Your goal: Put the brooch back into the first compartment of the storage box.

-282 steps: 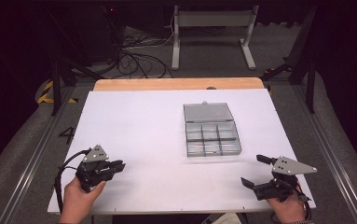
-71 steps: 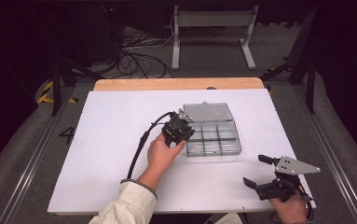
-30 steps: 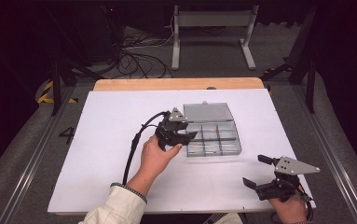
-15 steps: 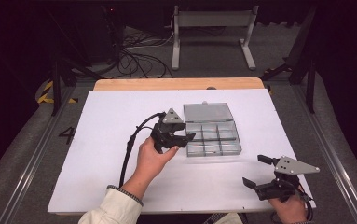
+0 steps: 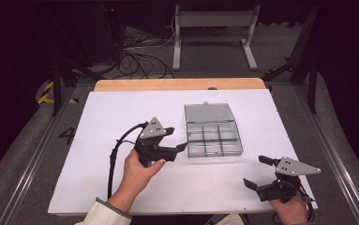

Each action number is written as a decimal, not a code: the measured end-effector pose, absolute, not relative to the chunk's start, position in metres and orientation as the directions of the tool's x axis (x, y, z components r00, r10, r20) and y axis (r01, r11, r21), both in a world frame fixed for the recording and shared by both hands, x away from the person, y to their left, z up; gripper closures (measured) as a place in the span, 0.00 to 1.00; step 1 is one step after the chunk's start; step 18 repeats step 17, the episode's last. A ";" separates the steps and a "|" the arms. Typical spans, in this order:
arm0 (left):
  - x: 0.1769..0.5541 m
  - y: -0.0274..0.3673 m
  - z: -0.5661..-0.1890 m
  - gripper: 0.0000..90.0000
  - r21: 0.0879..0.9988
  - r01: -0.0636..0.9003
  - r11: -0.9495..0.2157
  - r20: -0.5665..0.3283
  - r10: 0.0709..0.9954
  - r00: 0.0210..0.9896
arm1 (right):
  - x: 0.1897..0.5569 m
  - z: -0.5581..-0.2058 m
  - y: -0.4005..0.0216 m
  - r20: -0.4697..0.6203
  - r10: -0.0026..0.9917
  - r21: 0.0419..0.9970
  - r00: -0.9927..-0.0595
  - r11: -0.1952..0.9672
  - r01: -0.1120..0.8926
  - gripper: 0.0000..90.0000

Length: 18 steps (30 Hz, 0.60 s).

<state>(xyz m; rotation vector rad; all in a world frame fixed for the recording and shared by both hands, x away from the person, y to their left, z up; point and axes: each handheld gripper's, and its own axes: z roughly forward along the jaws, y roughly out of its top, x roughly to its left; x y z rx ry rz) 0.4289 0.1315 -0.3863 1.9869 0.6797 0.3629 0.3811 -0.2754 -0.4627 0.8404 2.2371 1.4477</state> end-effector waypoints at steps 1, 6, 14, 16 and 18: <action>0.426 0.135 -0.388 0.33 0.874 0.310 -0.375 -0.026 0.601 0.799 | 0.381 -0.463 -0.276 0.030 0.644 0.908 -0.765 0.303 0.291 0.01; 0.408 0.157 -0.397 0.29 0.882 0.299 -0.363 -0.012 0.618 0.786 | 0.381 -0.463 -0.275 0.031 0.642 0.908 -0.766 0.302 0.290 0.01; 0.378 0.196 -0.417 0.19 0.896 0.305 -0.323 -0.017 0.660 0.751 | 0.381 -0.463 -0.275 0.034 0.645 0.908 -0.764 0.299 0.293 0.01; 0.371 0.207 -0.423 0.15 0.902 0.307 -0.302 -0.020 0.683 0.730 | 0.381 -0.463 -0.274 0.035 0.644 0.907 -0.764 0.300 0.294 0.01; 0.367 0.212 -0.427 0.14 0.907 0.310 -0.285 -0.029 0.692 0.722 | 0.381 -0.463 -0.274 0.035 0.644 0.907 -0.764 0.300 0.295 0.01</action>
